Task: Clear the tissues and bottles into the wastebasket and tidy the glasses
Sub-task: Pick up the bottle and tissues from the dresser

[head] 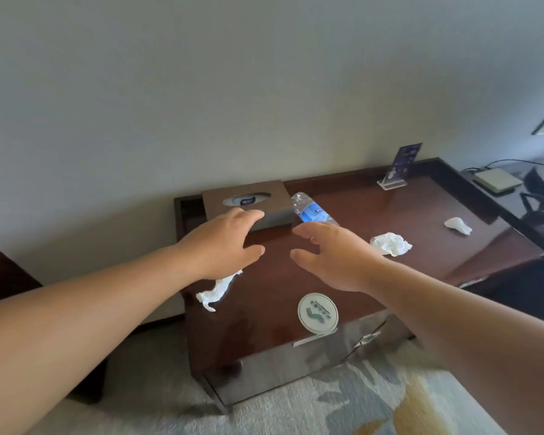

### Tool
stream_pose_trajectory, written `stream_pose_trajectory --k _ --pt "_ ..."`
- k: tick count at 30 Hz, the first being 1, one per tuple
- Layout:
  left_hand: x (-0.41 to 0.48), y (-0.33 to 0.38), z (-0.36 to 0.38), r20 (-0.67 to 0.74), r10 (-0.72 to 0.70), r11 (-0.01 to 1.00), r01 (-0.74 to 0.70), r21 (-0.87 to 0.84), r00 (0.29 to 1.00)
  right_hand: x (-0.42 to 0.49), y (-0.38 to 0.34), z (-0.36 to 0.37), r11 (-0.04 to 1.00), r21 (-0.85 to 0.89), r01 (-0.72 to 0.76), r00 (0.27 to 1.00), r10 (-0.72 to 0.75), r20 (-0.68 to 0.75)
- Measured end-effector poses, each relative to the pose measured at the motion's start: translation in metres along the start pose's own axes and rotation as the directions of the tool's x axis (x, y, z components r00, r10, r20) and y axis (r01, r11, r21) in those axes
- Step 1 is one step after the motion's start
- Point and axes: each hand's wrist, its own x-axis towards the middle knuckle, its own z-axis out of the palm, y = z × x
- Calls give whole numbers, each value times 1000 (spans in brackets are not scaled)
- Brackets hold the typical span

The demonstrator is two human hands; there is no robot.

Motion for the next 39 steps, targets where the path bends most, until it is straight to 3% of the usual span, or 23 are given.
stream_pose_trajectory --k 13,25,39 --pt "18 -35 11 21 -236 970 237 -47 971 72 -9 -10 978 -25 209 973 -206 102" --pt "17 0 64 58 -488 872 489 -5 871 103 45 7 924 30 382 877 -373 302" --pt "32 -43 130 156 -562 827 548 130 812 123 67 51 944 38 327 857 -313 409"
